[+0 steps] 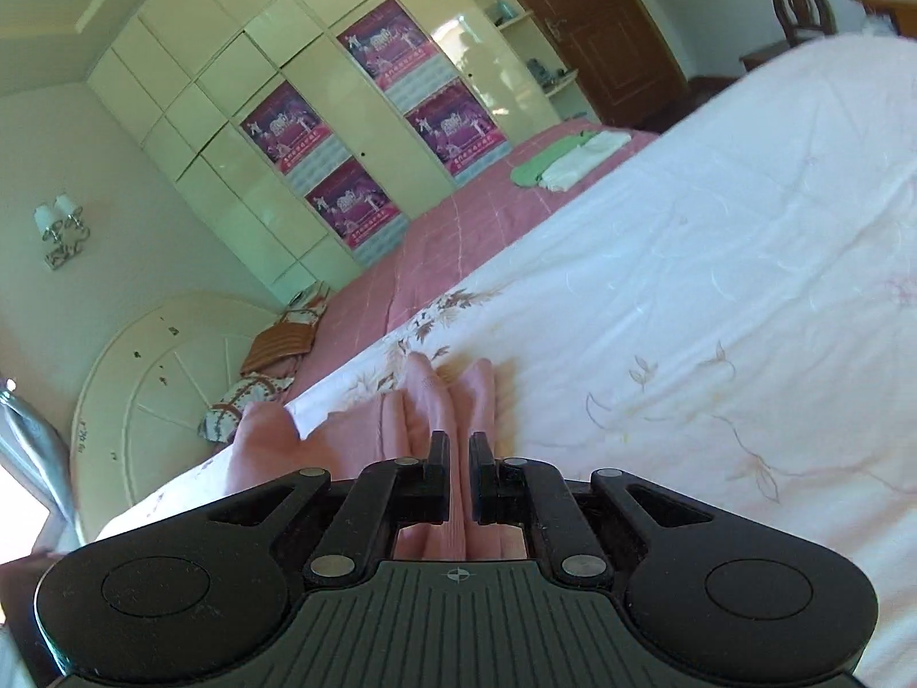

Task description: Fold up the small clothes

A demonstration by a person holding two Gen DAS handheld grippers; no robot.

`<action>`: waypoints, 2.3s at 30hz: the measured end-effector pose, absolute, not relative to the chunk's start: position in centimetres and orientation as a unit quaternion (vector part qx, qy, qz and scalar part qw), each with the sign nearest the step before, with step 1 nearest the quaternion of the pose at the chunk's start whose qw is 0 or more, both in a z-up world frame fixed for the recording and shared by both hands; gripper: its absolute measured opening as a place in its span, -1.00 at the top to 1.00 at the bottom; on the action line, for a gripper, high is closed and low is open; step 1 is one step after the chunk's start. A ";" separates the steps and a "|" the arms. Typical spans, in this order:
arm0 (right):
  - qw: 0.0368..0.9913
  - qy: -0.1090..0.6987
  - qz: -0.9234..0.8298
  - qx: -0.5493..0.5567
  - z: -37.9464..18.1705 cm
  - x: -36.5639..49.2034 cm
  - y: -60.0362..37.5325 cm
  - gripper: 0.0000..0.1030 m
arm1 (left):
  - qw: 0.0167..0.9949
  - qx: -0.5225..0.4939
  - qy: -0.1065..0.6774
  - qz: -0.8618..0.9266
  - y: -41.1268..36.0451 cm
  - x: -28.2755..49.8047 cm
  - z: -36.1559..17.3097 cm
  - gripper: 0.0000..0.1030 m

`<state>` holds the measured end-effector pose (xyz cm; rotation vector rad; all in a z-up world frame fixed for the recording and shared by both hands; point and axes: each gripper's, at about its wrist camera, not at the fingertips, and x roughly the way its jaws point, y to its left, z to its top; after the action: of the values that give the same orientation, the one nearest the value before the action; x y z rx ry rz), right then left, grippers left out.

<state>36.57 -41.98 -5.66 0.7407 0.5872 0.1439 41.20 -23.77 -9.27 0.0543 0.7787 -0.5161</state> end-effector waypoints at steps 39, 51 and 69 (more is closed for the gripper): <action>0.917 0.349 0.175 0.084 -4.0 42.3 -29.6 0.86 | 0.905 -0.149 0.372 -0.145 -3.6 49.4 -9.2 -0.07; 0.897 0.364 0.114 0.225 -7.4 41.5 -36.4 0.45 | 0.907 -0.093 0.380 -0.154 -6.4 49.8 -9.5 0.00; 0.897 0.381 0.072 0.212 -7.1 44.0 -38.6 0.00 | 0.901 -0.110 0.383 -0.169 -5.9 47.3 -9.4 -0.10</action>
<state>44.03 -38.61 -7.11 0.4390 0.7902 0.1502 47.29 -5.88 -9.42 -0.2272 0.7920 -0.3501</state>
